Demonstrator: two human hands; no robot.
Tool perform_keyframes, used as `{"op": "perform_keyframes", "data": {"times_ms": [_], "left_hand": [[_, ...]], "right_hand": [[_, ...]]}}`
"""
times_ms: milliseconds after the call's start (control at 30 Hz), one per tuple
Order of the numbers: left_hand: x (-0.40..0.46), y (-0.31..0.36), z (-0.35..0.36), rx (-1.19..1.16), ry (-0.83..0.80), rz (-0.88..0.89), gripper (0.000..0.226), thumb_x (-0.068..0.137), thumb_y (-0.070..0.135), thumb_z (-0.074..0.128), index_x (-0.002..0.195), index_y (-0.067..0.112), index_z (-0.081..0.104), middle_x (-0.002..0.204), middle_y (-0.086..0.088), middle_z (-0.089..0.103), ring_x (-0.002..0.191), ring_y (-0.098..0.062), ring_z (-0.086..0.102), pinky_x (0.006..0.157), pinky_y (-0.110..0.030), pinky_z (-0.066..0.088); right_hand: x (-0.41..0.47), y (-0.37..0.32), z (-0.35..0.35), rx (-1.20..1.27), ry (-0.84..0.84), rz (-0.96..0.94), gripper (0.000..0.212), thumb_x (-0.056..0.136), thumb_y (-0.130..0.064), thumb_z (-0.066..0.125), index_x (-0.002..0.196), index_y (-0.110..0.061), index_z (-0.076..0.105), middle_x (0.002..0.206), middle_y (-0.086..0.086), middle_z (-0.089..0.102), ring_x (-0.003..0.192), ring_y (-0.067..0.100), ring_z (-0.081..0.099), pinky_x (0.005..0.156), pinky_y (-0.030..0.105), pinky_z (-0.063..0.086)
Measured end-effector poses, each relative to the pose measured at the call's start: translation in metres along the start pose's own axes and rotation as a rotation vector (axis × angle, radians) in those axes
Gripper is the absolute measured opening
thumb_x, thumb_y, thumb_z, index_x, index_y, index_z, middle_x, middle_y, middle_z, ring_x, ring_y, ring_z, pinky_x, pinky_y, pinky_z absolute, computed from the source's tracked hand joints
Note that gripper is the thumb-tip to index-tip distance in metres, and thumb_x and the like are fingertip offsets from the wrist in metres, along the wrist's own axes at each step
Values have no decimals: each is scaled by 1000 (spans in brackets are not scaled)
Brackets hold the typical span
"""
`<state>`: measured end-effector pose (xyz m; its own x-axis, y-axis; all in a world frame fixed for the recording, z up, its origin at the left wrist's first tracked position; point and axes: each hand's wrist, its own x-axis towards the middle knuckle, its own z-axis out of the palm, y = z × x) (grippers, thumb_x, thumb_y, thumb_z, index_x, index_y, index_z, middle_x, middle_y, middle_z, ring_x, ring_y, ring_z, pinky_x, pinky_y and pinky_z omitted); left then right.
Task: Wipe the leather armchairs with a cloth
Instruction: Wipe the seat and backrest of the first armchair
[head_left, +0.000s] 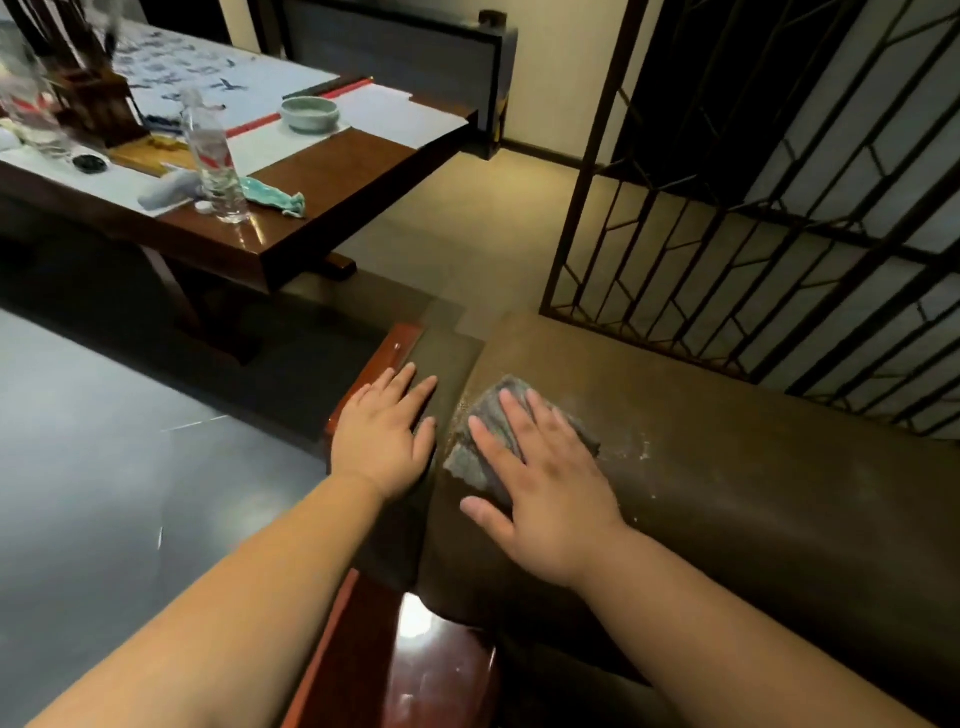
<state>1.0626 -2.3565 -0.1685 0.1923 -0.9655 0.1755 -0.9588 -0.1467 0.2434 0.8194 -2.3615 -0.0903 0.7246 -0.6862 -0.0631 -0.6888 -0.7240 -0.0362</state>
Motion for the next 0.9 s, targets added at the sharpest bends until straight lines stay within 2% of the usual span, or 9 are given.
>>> {"op": "perform_keyframes", "data": {"times_ms": [100, 233, 333, 433, 533, 633, 700, 800, 900], "left_hand": [[4, -5, 8, -9, 57, 46, 63, 96, 49, 43, 151, 23, 57, 159, -11, 50, 147, -35, 46, 120, -50, 39], [2, -7, 13, -13, 74, 46, 64, 95, 50, 42, 151, 22, 57, 160, -12, 49, 148, -36, 44, 120, -50, 38], [2, -10, 15, -6, 75, 54, 66, 94, 52, 43, 153, 23, 55, 161, -12, 48, 150, -35, 42, 121, -51, 37], [5, -14, 20, -1, 75, 70, 68, 94, 54, 43, 154, 25, 54, 162, -10, 47, 151, -35, 41, 120, -52, 38], [4, -18, 23, -5, 85, 61, 68, 93, 54, 45, 153, 24, 55, 161, -11, 48, 150, -35, 42, 119, -54, 40], [3, -16, 22, -12, 90, 57, 68, 91, 53, 46, 152, 24, 56, 161, -10, 49, 150, -34, 43, 120, -53, 39], [4, -14, 21, -9, 110, 57, 68, 89, 53, 47, 150, 23, 58, 159, -10, 50, 148, -35, 45, 120, -52, 39], [5, -14, 20, -20, 139, 60, 68, 89, 52, 49, 149, 22, 60, 158, -11, 51, 147, -35, 46, 119, -51, 39], [5, -12, 21, -17, 135, 80, 68, 90, 52, 48, 148, 21, 60, 157, -11, 52, 146, -36, 47, 117, -52, 41]], "right_hand": [[57, 20, -16, -3, -42, 53, 77, 98, -78, 16, 164, -41, 4, 174, 0, -7, 160, 27, -12, 129, 46, -4], [112, 46, -30, 62, -128, 219, 72, 101, -74, 14, 164, -41, 5, 175, 1, -5, 160, 27, -9, 130, 46, -2], [79, 33, -21, 19, -110, 103, 77, 97, -77, 9, 164, -41, 1, 174, 0, -9, 160, 27, -12, 130, 47, -3], [14, 5, -1, -38, -30, -19, 77, 98, -77, 10, 165, -39, 14, 175, 2, 2, 161, 29, -3, 129, 49, 4], [38, 22, -7, -31, -62, -27, 73, 100, -74, 12, 164, -40, 21, 174, 1, 12, 160, 29, 8, 129, 48, 12], [110, 59, -25, 54, -102, 170, 67, 103, -69, 14, 164, -42, 11, 175, -3, 1, 161, 25, -1, 130, 46, 4], [141, 73, -34, 68, -121, 276, 62, 107, -61, 18, 165, -40, 9, 175, 1, -1, 160, 28, -1, 130, 45, 2], [116, 50, -24, 6, -91, 170, 60, 108, -56, 14, 165, -38, 7, 175, 4, -3, 160, 30, -4, 130, 45, -1], [47, 4, -6, -42, 28, 48, 63, 104, -58, 21, 164, -39, 17, 174, 3, 9, 160, 31, 4, 130, 49, 7]]}}
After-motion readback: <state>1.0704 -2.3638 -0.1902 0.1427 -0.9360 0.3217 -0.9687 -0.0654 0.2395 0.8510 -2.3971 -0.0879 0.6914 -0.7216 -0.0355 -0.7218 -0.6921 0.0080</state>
